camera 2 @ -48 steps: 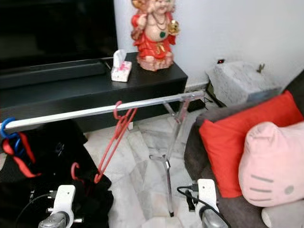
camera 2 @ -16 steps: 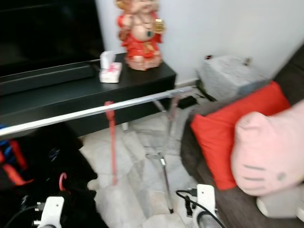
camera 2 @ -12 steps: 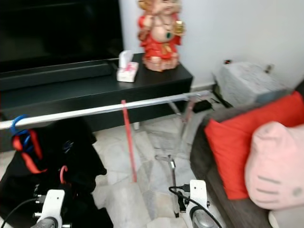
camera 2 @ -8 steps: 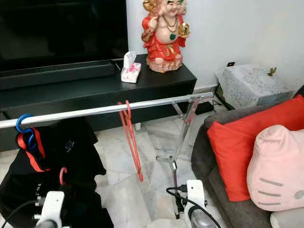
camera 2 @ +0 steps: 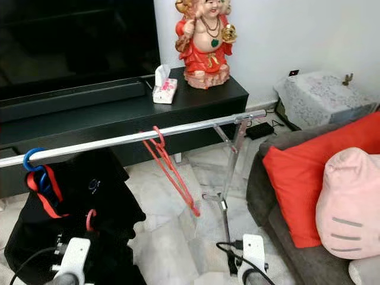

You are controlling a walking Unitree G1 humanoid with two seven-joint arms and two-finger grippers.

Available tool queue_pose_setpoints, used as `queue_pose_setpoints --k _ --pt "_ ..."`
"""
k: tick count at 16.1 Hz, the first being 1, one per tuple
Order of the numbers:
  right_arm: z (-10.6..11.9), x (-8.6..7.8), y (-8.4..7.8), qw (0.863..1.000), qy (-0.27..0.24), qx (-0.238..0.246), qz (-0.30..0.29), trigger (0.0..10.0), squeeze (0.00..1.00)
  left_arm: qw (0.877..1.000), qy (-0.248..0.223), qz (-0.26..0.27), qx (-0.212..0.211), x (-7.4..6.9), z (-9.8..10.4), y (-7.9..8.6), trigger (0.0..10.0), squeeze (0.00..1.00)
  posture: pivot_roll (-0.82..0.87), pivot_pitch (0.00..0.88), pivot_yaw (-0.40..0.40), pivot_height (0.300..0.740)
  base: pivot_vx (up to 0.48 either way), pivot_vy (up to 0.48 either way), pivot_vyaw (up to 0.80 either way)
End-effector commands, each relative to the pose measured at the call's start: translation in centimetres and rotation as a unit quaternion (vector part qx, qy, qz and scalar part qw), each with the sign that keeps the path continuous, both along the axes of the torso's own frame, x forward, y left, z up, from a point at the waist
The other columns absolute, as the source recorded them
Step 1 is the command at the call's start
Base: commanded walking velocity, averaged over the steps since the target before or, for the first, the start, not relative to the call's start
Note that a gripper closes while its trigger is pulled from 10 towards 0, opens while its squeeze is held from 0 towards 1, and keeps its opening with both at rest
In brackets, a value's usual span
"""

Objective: Hang hanger

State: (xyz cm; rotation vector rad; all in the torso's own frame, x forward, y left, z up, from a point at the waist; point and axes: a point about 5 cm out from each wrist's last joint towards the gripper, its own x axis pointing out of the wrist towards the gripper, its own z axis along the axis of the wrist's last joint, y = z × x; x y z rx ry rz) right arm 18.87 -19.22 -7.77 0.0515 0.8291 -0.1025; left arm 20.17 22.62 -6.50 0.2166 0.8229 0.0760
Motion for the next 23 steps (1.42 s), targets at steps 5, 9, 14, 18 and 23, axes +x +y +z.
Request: queue_pose_setpoints --k 5,9,14,18,23 --pt "-0.4 -1.2 -1.1 1.000 0.018 -0.013 0.005 10.0 0.00 0.999 0.043 0.030 -0.014 -3.3 -1.9 -1.1 10.0 0.00 -0.16 0.000 -0.035 0.740 0.000 0.000 0.00" --pt "-0.1 -0.7 -1.3 0.999 0.015 -0.019 0.021 10.0 0.00 0.997 0.059 0.047 -0.026 -4.8 -2.6 -1.8 10.0 0.00 -0.13 0.000 -0.071 0.740 0.000 0.000 0.00" --pt "-0.1 -0.2 0.0 1.000 0.005 -0.004 0.020 10.0 0.00 0.999 0.037 0.034 -0.012 -3.7 -1.9 -0.7 10.0 0.00 -0.14 0.000 -0.018 0.740 0.000 0.000 0.00" --pt "-0.2 -0.7 0.0 1.000 -0.008 0.009 -0.022 10.0 0.00 1.000 -0.028 -0.010 -0.009 0.0 -0.1 -1.2 10.0 0.00 -0.18 0.000 0.042 0.740 0.000 0.000 0.00" --pt "1.1 1.1 -0.3 0.997 -0.071 0.004 -0.014 10.0 0.00 0.993 -0.116 0.000 -0.024 2.4 2.0 -1.1 10.0 0.00 -0.19 0.000 0.034 0.740 0.000 0.000 0.00"
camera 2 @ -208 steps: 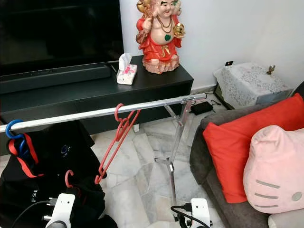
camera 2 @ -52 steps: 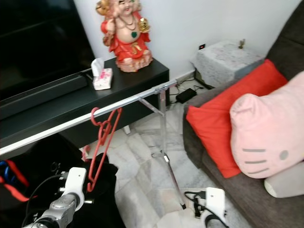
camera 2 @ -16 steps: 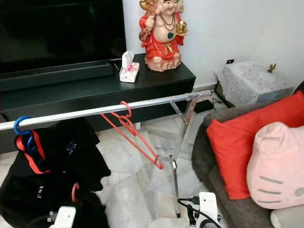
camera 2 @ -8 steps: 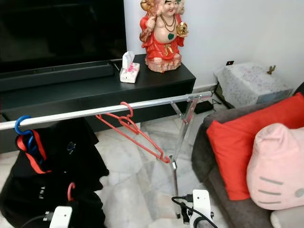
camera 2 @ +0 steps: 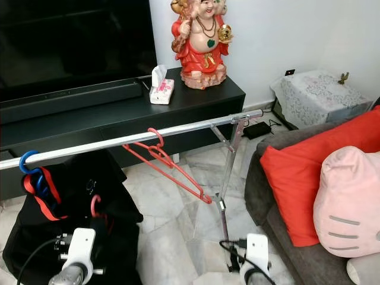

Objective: Hang hanger

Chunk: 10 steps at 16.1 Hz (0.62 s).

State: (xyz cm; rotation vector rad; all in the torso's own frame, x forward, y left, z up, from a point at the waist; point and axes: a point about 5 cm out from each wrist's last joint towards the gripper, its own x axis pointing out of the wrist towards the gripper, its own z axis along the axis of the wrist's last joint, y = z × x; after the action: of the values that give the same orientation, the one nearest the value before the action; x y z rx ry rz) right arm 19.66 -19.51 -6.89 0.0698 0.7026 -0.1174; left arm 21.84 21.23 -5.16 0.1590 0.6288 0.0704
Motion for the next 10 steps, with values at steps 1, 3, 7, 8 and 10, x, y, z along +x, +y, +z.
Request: queue_pose_setpoints --k 1,3,7,8,10 --pt "0.4 0.5 -0.1 1.000 -0.015 -0.002 0.003 10.0 0.00 0.999 -0.033 0.001 0.007 0.8 0.9 0.5 10.0 0.00 -0.19 0.000 0.028 0.740 0.000 0.000 0.00" --pt "1.1 1.2 -0.5 0.999 -0.051 -0.006 0.008 10.0 0.00 0.996 -0.087 0.003 0.022 0.9 1.9 1.2 10.0 0.00 -0.18 0.000 0.016 0.740 0.000 0.000 0.00" --pt "3.6 2.0 -1.0 0.984 -0.175 -0.010 0.016 10.0 0.00 0.976 -0.212 -0.045 0.029 1.6 5.4 0.9 10.0 0.00 -0.17 0.000 0.003 0.740 0.000 0.000 0.00" --pt "4.1 1.8 -1.1 0.980 -0.198 -0.010 0.013 10.0 0.00 0.971 -0.231 -0.057 0.028 1.9 6.2 0.4 10.0 0.00 -0.17 0.000 0.006 0.740 0.000 0.000 0.00" --pt "5.2 1.3 -1.0 0.971 -0.240 -0.014 0.010 10.0 0.00 0.962 -0.261 -0.074 0.019 2.2 7.4 -1.0 10.0 0.00 -0.18 0.000 0.016 0.740 0.000 0.000 0.00"
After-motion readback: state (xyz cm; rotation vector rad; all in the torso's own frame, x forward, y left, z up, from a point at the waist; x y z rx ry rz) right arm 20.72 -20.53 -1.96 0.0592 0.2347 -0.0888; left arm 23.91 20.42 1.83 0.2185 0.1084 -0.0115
